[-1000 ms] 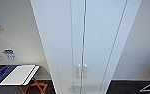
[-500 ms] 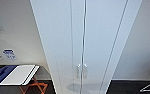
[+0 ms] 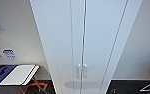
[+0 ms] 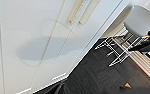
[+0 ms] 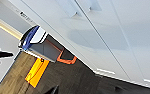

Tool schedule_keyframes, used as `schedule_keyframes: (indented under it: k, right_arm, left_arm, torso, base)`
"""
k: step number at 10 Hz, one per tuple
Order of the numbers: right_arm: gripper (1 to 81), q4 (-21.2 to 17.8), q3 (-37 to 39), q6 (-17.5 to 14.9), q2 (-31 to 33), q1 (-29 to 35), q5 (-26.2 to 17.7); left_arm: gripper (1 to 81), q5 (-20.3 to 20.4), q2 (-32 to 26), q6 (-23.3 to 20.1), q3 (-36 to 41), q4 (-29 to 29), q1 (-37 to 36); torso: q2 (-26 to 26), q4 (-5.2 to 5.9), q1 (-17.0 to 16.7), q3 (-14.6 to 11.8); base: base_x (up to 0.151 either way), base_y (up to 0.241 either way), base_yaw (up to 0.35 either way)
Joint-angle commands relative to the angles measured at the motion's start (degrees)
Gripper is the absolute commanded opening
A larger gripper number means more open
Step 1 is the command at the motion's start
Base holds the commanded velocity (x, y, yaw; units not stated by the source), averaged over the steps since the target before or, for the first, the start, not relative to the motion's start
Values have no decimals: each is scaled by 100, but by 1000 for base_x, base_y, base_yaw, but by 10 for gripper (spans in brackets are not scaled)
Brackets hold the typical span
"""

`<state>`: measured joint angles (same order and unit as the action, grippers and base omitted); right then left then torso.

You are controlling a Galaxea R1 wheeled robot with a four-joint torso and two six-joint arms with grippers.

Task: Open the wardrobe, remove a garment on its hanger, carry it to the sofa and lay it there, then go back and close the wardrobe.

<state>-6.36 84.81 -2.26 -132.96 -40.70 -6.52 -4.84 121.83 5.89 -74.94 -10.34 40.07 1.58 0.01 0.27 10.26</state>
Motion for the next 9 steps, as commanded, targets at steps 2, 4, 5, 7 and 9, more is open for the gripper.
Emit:
schedule_keyframes:
  k: [2, 4, 5, 7, 9]
  right_arm:
    - [811, -128, -168, 92, 22, 1296, -436]
    - [811, -119, -203, 190, -14, 1560, -622]
    - [811, -120, -203, 190, -22, 1630, -622]
    - [811, -58, -212, 190, -48, 1744, -622]
    - [811, -163, -1, 199, -259, 1999, -622]
  left_arm:
    - [811, -122, -27, 1, 198, 242, -1075]
    - [811, -289, 140, 9, 207, 269, -1286]
    - [811, -298, 228, 9, 155, 278, -1374]
    - [811, -307, 350, 44, 75, 339, -1489]
    - [811, -315, 518, 123, 6, 357, -1717]
  torso:
    - [-2, 0, 2, 0]
    - [-5, 0, 2, 2]
    - [-5, 0, 2, 4]
    - [-6, 0, 5, 6]
    - [-6, 0, 7, 9]
  base:
    - [0, 0, 0]
    - [0, 0, 0]
    - [0, 0, 0]
    - [0, 0, 0]
    - [0, 0, 0]
